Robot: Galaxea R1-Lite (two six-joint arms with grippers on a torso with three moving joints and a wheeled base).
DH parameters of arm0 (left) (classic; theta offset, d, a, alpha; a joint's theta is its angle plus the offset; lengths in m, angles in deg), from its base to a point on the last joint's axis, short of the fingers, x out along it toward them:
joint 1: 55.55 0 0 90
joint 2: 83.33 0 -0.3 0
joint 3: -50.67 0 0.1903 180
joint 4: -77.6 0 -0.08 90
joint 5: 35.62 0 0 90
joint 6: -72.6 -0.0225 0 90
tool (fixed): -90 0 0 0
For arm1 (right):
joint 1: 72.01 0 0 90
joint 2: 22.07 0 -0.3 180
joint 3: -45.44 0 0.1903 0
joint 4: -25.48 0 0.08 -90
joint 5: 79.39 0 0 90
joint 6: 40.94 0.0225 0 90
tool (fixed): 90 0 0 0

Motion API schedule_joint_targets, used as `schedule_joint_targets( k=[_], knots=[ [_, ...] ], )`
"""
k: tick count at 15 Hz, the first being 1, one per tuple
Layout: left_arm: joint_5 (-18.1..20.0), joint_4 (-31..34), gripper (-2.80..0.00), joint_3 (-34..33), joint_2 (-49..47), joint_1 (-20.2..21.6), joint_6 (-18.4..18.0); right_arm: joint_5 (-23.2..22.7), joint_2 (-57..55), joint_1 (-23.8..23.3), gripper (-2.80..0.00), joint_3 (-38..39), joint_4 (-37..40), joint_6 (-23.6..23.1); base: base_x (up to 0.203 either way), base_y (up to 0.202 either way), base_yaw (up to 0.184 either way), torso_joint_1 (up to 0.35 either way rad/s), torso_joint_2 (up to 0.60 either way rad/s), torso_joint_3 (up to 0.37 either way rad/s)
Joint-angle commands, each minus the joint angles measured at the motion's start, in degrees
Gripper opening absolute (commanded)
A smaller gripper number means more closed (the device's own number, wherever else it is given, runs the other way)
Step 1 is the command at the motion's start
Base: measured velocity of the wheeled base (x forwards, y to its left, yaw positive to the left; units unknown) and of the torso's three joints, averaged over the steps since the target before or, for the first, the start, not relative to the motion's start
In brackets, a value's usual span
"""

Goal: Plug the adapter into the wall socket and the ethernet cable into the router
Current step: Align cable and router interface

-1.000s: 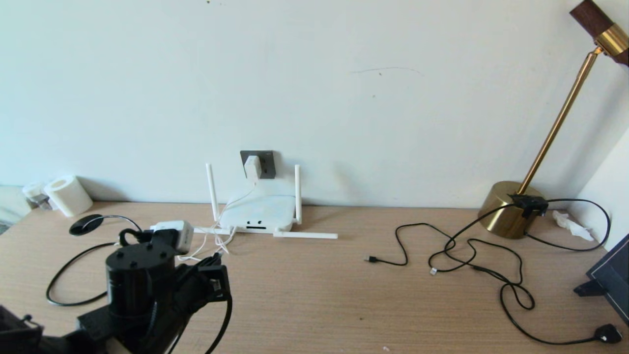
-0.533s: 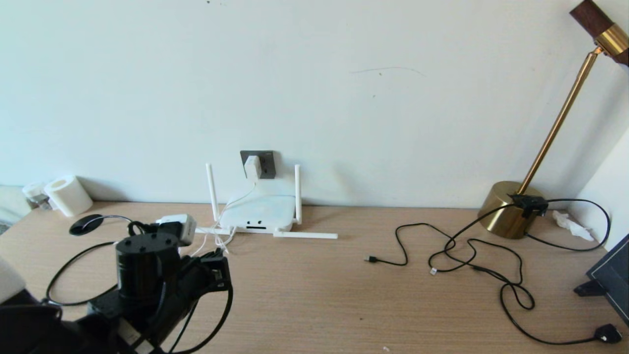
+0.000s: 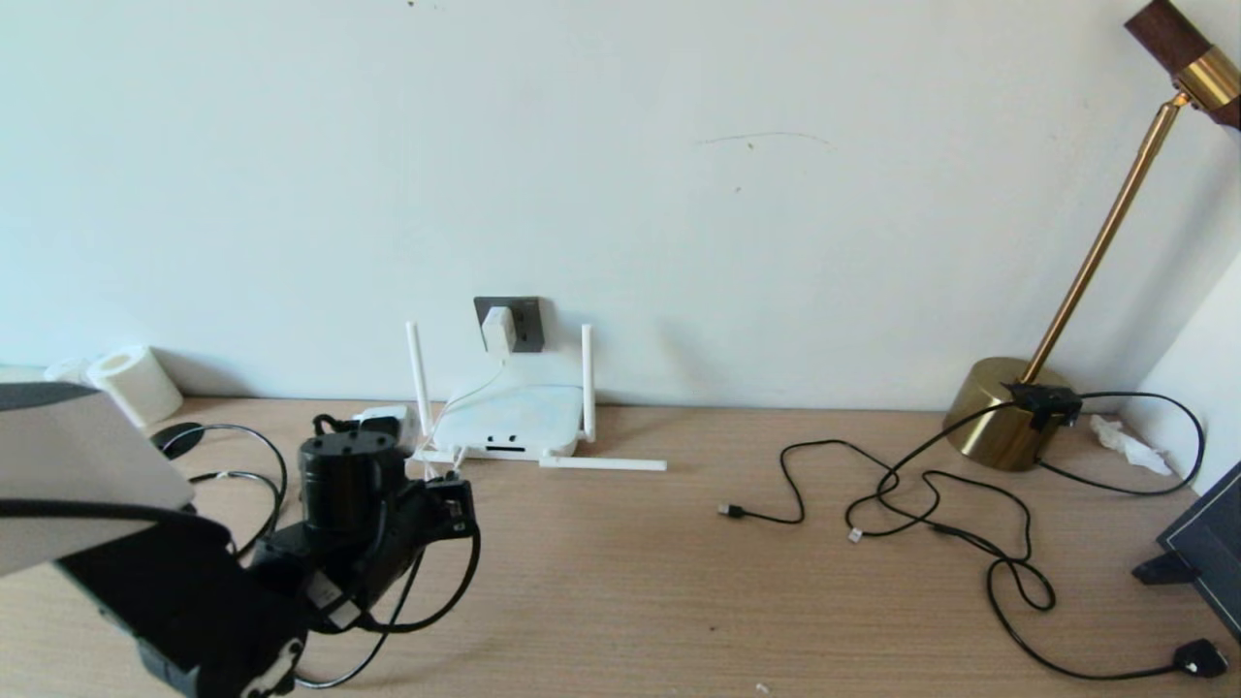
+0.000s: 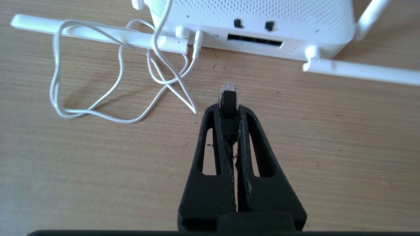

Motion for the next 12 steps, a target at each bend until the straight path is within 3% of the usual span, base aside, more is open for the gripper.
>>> schedule_joint_targets(
  k=[1,5,12],
  knots=[
    [-0.21,-0.80,-2.80,1.42,-3.95,0.00,-0.64,-0.05,-0.09,0.00,-2.80,0.00,0.00,-0.03,0.000,0.000,0.000,0.000,0.00,0.000],
    [-0.32,-6.96,-2.80,2.24,-7.99,1.03,-3.75,-0.05,-0.09,0.00,-2.80,0.00,0.00,-0.03,0.000,0.000,0.000,0.000,0.00,0.000],
    [-0.32,-7.16,-2.80,4.22,-9.32,1.21,-5.14,-0.05,-0.09,0.00,-2.80,0.00,0.00,-0.03,0.000,0.000,0.000,0.000,0.00,0.000]
  ],
)
